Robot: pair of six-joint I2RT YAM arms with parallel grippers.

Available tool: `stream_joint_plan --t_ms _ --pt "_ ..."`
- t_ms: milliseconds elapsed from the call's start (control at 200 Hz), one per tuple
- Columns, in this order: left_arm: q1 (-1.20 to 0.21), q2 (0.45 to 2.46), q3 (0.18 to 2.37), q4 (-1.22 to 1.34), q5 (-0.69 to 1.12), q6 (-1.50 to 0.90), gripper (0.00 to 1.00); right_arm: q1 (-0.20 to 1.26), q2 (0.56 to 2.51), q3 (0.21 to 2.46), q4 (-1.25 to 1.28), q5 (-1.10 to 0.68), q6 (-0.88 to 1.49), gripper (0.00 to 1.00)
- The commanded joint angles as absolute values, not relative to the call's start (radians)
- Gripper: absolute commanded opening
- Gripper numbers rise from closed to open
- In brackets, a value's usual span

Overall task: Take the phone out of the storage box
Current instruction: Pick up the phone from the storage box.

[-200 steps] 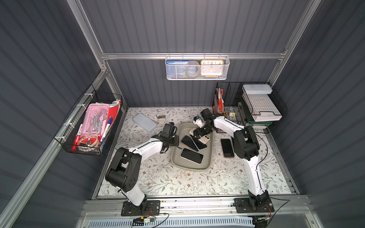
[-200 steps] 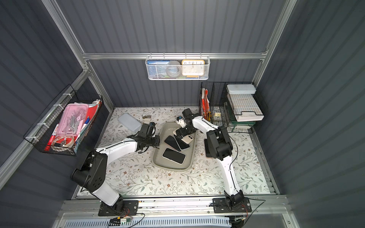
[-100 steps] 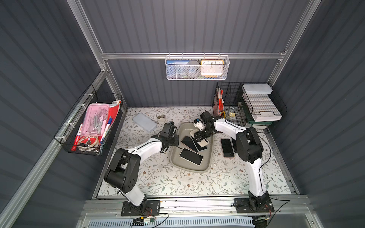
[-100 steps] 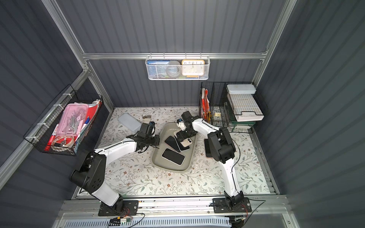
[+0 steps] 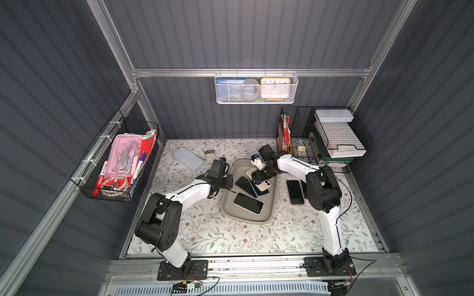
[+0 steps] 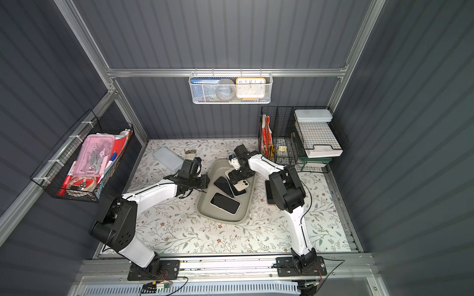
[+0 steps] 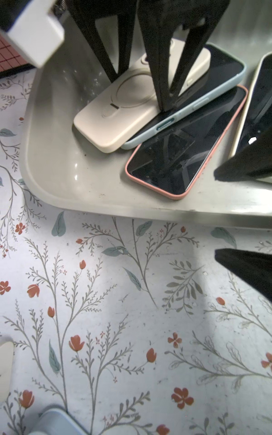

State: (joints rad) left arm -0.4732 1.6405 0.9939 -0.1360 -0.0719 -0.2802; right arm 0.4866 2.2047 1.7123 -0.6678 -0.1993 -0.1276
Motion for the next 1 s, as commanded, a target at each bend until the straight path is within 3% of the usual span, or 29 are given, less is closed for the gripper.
stream_joint_plan --t_ms 0,125,345,615,991 --pt "-0.479 1.606 1.011 -0.143 -0.069 -0.277 0.56 0.508 2.213 1.667 -0.717 -0.163 -0.119 0.81" --pt "-0.479 1.599 1.009 -0.141 -0.069 -0.28 0.57 0.508 2.185 1.655 -0.7 -0.168 -0.098 0.74" --pt "-0.479 1.588 1.004 -0.137 -0.071 -0.282 0.57 0.509 2.096 1.615 -0.662 -0.176 -0.041 0.71" --pt "-0.479 1.58 0.999 -0.128 -0.062 -0.284 0.58 0.508 1.922 1.504 -0.625 -0.182 0.048 0.69" --pt "-0.479 1.582 1.002 -0.113 -0.058 -0.266 0.58 0.458 1.584 1.262 -0.692 -0.059 0.158 0.69"
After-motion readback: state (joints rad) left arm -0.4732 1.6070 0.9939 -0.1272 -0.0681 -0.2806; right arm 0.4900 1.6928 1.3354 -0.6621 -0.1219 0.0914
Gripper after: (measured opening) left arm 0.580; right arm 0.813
